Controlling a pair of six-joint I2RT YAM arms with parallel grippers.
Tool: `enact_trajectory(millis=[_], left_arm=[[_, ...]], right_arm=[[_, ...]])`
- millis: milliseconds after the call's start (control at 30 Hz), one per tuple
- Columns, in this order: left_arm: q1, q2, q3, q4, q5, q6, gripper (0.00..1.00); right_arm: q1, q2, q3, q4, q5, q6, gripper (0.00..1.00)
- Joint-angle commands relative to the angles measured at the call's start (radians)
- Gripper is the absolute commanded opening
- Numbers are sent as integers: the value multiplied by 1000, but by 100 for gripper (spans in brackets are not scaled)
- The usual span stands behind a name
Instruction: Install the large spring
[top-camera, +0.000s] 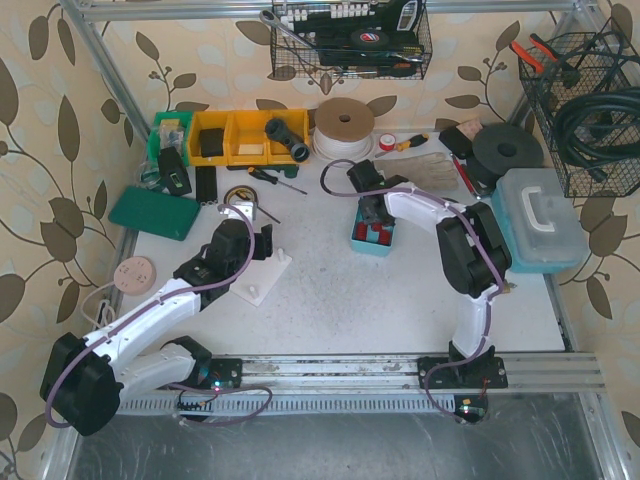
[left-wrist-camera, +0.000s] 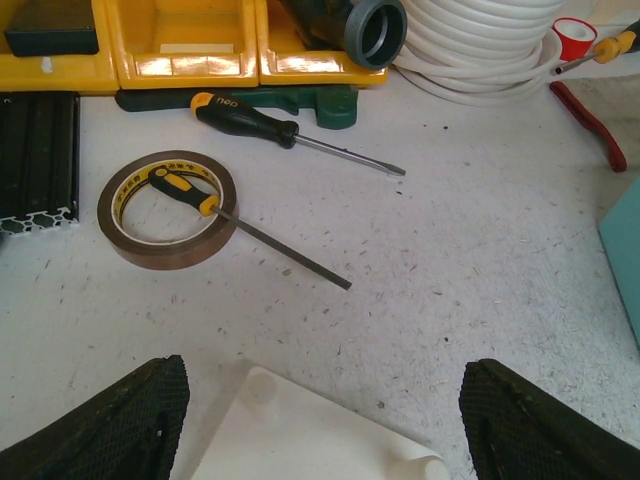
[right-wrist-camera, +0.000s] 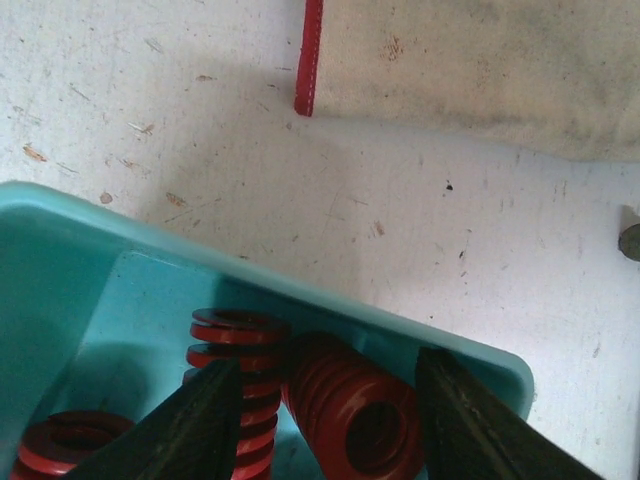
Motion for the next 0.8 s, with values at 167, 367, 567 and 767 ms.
enact_trajectory(millis=[167, 367, 567, 767], left_arm=[[5, -16, -5, 12, -29, 15, 77], [5, -19, -4, 8, -26, 12, 77], [5, -34, -7, 8, -25, 12, 77], [6, -37, -8, 8, -21, 12, 77]], right_arm=[[15, -60, 0, 7, -81, -7, 47], [14, -49, 37, -32, -1, -25, 47], [13, -20, 42, -86, 10, 22, 47], [14, -7, 51, -115, -35, 94, 48]])
